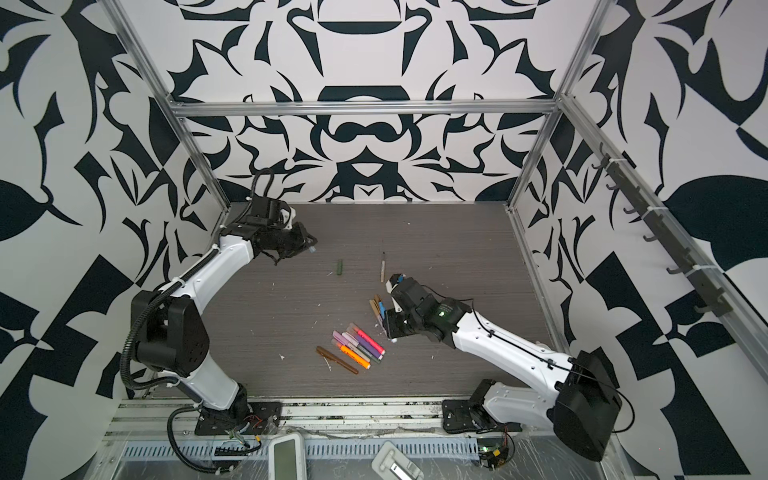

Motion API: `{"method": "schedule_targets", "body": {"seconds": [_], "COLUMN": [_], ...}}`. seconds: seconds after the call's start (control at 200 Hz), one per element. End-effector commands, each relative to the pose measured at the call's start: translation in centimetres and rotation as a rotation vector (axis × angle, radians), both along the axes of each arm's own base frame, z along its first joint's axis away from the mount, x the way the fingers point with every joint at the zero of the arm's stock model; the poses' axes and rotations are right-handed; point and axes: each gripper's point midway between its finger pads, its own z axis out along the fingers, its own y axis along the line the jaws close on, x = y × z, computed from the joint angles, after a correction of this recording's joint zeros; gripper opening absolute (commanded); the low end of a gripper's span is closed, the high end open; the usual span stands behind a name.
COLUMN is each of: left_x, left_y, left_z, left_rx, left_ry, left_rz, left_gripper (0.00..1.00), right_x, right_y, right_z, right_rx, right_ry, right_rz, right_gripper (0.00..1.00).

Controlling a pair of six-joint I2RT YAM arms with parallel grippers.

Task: Open the pen caps
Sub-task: 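Pull the clear cap off with the left gripper while the right gripper lowers the marker, then release the clear cap and the blue marker onto the table with both grippers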

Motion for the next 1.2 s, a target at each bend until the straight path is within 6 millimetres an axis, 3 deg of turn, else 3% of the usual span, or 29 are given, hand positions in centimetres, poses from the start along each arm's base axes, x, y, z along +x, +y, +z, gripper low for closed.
{"method": "schedule_targets", "body": {"seconds": [0.0, 0.085, 0.23, 0.51, 0.755, 0.95, 1.195], "left_x": [-5.2, -6.4, -7.7, -8.5, -8.9, -8.7, -8.0], "left_y": [-0.6, -0.9, -1.6, -1.9, -1.9, -1.7, -1.4], "left_z": [-5.8, -8.2, -10.7, -13.0, -14.7, -15.8, -17.0], "left_rx": [0.172, 0.230, 0.237, 0.228, 0.241, 0.269, 0.319], "left_ry": [0.178, 0.225, 0.294, 0.338, 0.380, 0.392, 0.403], "left_rz": [-0.130, -0.153, -0.171, -0.176, -0.191, -0.202, -0.221], "left_gripper": [0.00, 0.00, 0.00, 0.00, 0.00, 0.02, 0.02], "right_x": [2.5, 4.3, 6.6, 9.2, 9.8, 9.6, 9.3], "right_y": [-3.9, -4.9, -4.7, -4.0, -3.9, -4.2, -4.2], "right_z": [-1.9, -2.9, -4.8, -7.0, -8.4, -8.9, -8.5], "right_rx": [-0.115, -0.128, -0.141, -0.167, -0.206, -0.220, -0.215], "right_ry": [-0.002, -0.008, 0.007, 0.016, 0.048, 0.059, 0.064], "right_rz": [-0.091, -0.120, -0.118, -0.157, -0.156, -0.164, -0.160], "right_gripper": [0.00, 0.00, 0.00, 0.05, 0.20, 0.50, 0.52]}}
